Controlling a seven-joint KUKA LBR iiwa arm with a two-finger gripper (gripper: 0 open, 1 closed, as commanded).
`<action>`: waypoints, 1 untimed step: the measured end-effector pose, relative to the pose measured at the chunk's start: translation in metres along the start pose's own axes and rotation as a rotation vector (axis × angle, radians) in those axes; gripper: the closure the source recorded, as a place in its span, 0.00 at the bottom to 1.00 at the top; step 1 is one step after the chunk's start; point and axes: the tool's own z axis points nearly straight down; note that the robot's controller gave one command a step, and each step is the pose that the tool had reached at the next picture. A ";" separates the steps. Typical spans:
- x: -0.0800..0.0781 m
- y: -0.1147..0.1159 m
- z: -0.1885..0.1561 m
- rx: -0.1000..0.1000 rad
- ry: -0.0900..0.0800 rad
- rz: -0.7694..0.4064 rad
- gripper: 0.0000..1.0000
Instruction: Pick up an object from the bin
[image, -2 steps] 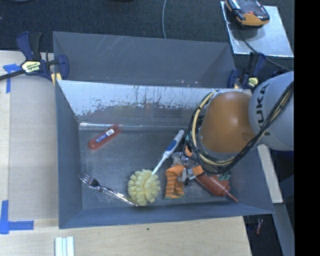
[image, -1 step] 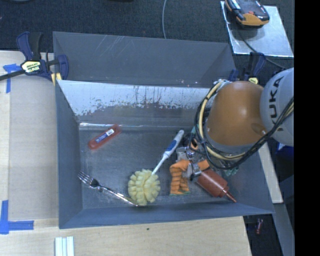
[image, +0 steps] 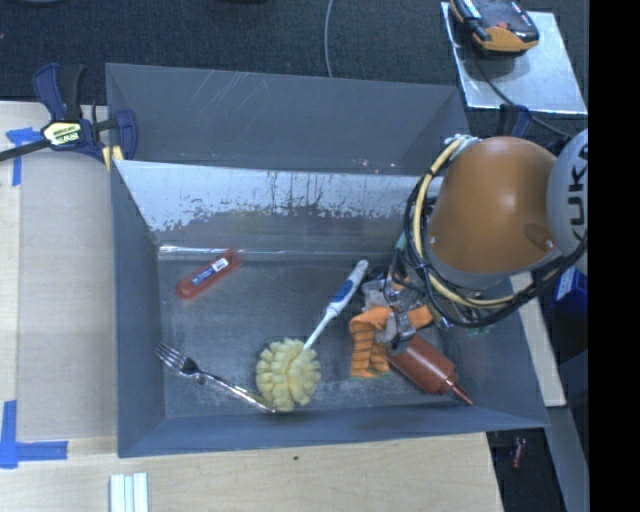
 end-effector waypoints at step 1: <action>-0.001 0.000 -0.025 0.002 -0.005 0.001 1.00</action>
Offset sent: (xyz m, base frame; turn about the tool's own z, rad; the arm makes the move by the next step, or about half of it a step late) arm 0.0012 -0.0001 0.0735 0.0006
